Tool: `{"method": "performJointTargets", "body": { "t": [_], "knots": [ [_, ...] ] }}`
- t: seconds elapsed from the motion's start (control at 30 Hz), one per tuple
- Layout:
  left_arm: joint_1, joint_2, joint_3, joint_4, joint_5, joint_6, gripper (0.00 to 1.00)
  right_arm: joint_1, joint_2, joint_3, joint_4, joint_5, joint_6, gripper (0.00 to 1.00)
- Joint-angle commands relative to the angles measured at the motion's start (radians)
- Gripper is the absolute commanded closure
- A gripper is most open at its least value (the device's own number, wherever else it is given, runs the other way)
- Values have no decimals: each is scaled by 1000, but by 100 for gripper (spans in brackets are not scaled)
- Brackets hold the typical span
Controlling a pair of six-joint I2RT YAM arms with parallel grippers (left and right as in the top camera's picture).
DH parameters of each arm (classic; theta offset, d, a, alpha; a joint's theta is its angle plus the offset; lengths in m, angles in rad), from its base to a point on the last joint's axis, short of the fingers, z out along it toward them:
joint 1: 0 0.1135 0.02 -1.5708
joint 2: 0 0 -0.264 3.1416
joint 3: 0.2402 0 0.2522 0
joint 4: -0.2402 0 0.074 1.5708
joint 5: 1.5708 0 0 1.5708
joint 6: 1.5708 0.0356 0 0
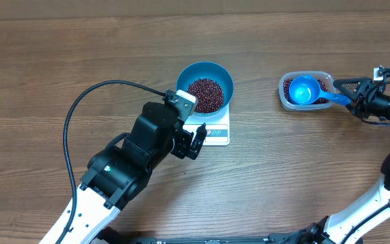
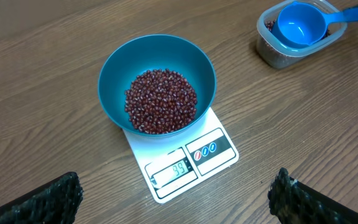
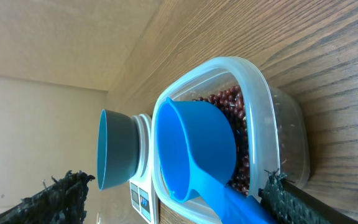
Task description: Scoop item into bowl and weigh 150g on scale
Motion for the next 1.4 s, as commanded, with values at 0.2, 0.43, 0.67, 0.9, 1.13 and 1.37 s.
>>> {"method": "performJointTargets", "body": {
  "t": [0.2, 0.43, 0.67, 0.9, 1.13, 1.37],
  "knots": [
    [5, -11, -1, 4, 13, 5, 0, -25, 8, 1, -3, -2, -4, 9],
    [5, -11, -1, 4, 13, 5, 0, -54, 8, 1, -16, -2, -5, 8],
    [5, -11, -1, 4, 13, 4, 1, -58, 8, 1, -42, -3, -7, 7],
    [5, -11, -1, 3, 13, 5, 0, -58, 8, 1, -56, -58, -28, 8],
    [5, -11, -1, 3, 13, 4, 0, -58, 8, 1, -105, -120, -85, 8],
    [5, -11, -1, 5, 24, 4, 1, -54, 8, 1, -130, -119, -110, 8]
  ]
}}
